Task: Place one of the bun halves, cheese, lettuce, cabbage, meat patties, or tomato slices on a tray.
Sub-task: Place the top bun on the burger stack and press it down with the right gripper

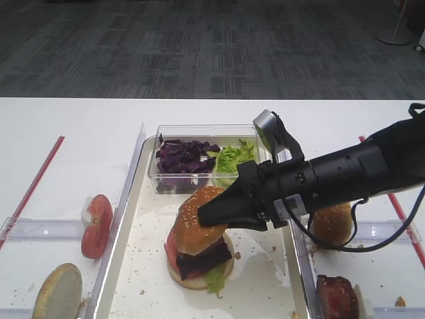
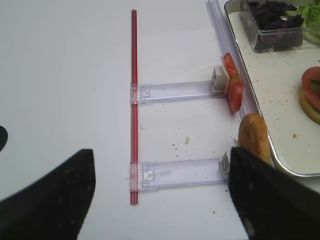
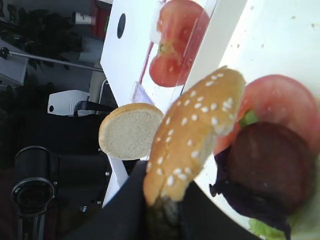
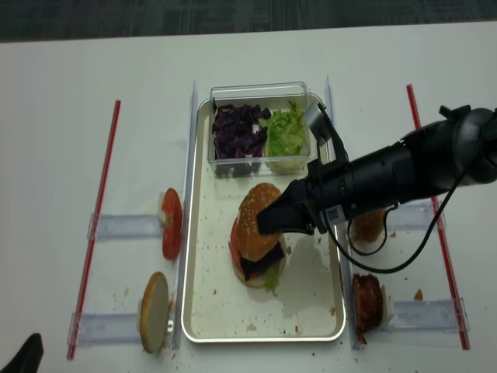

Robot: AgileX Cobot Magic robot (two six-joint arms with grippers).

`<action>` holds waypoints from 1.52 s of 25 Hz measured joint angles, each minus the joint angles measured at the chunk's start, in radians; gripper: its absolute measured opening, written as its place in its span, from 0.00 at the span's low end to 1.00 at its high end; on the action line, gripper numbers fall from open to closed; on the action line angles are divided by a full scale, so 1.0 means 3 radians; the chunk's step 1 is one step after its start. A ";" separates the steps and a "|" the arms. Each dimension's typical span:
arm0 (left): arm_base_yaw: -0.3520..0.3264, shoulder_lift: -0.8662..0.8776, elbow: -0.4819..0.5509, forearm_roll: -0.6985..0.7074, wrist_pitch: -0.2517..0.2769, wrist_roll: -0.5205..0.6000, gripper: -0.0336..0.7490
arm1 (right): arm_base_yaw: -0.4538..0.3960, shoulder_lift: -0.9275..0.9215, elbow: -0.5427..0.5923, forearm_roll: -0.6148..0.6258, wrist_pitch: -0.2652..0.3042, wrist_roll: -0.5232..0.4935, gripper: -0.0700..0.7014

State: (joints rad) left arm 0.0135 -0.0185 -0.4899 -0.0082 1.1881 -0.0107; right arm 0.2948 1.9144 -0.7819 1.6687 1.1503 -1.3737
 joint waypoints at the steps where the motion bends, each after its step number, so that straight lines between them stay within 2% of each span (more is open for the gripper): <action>1: 0.0000 0.0000 0.0000 0.0000 0.0000 0.0000 0.69 | 0.0000 0.0029 0.0000 0.0019 0.0000 0.0000 0.27; 8: 0.0000 0.0000 0.0000 0.0000 0.0000 0.0000 0.69 | 0.0000 0.0195 -0.0020 0.0041 -0.0007 0.0000 0.26; 38: 0.0000 0.0000 0.0000 0.0000 0.0000 0.0000 0.69 | 0.0000 0.0197 -0.0063 0.0072 -0.0007 0.0021 0.26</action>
State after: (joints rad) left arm 0.0135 -0.0185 -0.4899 -0.0082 1.1881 -0.0107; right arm 0.2948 1.9735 -0.8008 1.6903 1.1482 -1.3674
